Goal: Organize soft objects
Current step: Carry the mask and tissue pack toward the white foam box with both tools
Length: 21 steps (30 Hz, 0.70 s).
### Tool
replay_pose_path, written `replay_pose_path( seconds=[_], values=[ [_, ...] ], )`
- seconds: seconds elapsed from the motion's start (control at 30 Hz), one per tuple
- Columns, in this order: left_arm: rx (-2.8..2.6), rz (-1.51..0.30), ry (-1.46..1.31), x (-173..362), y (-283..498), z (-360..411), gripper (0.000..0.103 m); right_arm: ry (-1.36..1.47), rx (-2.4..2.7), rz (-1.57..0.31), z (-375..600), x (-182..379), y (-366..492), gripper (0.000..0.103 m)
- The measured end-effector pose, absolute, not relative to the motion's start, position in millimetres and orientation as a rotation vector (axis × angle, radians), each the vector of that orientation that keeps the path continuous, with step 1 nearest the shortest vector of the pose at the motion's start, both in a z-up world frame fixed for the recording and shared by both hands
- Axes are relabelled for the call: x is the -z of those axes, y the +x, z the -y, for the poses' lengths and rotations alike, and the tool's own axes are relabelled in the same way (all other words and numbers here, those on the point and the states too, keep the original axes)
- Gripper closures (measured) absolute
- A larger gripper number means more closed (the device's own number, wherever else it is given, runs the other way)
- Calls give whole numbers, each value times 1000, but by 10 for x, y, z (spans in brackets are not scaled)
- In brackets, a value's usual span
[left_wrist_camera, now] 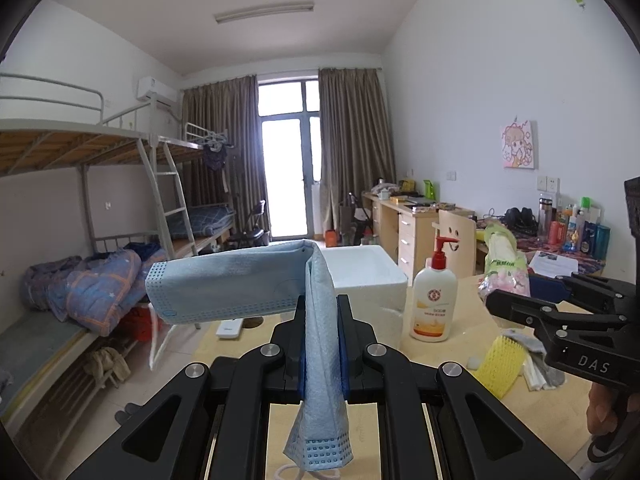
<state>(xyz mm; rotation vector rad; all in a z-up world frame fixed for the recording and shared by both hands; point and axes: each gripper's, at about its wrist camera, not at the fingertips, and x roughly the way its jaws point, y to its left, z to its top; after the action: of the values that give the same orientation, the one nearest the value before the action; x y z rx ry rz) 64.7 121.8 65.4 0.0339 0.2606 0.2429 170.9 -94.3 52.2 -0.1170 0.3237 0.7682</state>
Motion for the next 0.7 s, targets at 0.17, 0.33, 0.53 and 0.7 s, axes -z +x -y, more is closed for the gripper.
replay_pose_path(
  seconds=[0.17, 0.33, 0.53, 0.7],
  values=[
    [-234, -273, 40, -707, 859, -1275, 91, -135, -751, -335, 816, -606, 1882, 56],
    [-232, -279, 36, -755, 1109, -1342, 91, -138, -753, -361, 698, -669, 2130, 56],
    [-224, -296, 29, -796, 1409, -1453, 91, -171, -761, -359, 496, -726, 2368, 56],
    [-235, -317, 47, -804, 1650, -1520, 91, -217, -755, -338, 341, -740, 2539, 56]
  ],
)
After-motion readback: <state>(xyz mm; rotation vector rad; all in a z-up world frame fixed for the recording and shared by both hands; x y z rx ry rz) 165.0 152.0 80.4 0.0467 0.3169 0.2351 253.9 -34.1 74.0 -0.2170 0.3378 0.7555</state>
